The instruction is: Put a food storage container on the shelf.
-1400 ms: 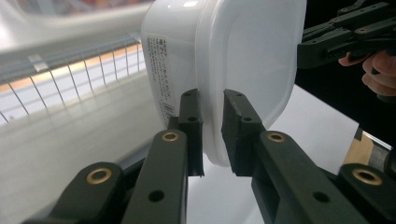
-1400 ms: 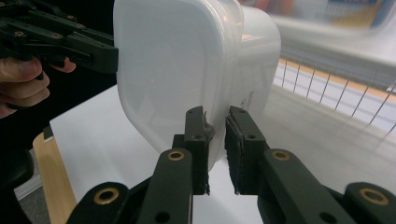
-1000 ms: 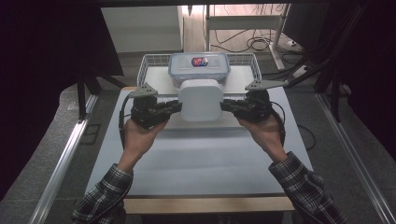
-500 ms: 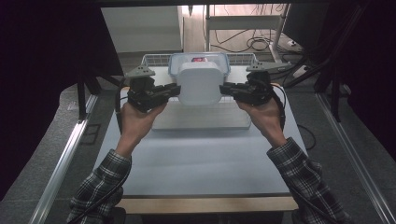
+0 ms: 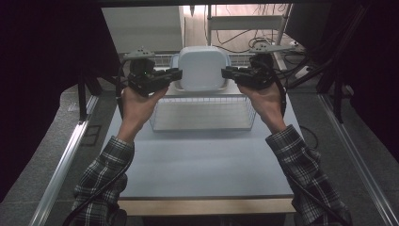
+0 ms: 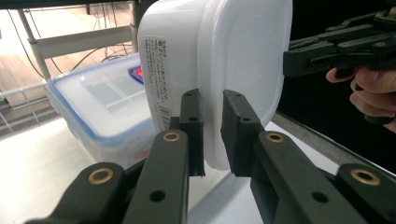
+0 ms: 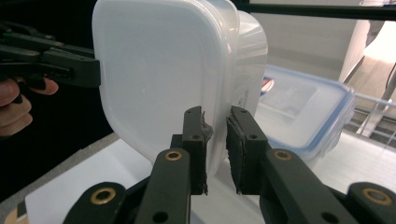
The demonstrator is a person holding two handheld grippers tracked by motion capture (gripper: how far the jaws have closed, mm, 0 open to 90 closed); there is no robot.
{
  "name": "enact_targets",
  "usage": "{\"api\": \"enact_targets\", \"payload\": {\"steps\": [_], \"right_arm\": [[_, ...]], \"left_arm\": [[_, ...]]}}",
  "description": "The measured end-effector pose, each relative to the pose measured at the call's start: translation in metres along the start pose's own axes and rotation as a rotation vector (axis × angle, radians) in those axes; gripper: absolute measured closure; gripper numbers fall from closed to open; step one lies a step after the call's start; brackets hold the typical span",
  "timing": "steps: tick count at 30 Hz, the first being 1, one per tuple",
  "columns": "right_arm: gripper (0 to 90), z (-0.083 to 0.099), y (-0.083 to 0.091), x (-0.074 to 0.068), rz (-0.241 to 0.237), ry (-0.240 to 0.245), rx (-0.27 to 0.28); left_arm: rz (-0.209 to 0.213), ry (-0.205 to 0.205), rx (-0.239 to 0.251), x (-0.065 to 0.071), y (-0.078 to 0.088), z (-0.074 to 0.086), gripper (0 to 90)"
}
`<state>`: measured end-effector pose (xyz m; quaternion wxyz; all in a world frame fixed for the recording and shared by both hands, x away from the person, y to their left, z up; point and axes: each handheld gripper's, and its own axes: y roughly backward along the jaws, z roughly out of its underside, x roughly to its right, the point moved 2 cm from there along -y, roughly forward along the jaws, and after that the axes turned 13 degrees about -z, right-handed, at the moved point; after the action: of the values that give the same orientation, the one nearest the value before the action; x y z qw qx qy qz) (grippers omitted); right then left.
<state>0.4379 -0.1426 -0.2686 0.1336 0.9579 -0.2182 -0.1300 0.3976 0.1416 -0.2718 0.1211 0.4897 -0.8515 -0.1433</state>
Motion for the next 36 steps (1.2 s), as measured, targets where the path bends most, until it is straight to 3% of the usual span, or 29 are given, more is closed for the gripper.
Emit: {"api": "enact_targets", "payload": {"steps": [9,18,21,27,36], "right_arm": [[77.0,-0.015,-0.008,0.013,0.020,-0.021,0.015],[76.8,-0.020,-0.016,0.024,0.035,-0.047,0.019],[76.5,-0.022,-0.018,0.025,0.036,-0.041,0.024],[73.2,-0.025,-0.022,0.025,0.041,-0.031,0.026],[66.8,-0.027,-0.031,0.028,0.060,-0.016,0.014]], "left_arm": [[-0.006,0.019,-0.017,-0.012,-0.013,-0.016,79.7],[-0.008,0.061,-0.033,-0.022,-0.028,-0.017,78.8],[-0.019,0.050,-0.028,-0.023,-0.029,-0.018,77.7],[-0.021,0.055,0.002,-0.025,-0.034,-0.019,69.3],[-0.058,0.039,0.011,-0.025,-0.041,-0.022,59.2]]}}
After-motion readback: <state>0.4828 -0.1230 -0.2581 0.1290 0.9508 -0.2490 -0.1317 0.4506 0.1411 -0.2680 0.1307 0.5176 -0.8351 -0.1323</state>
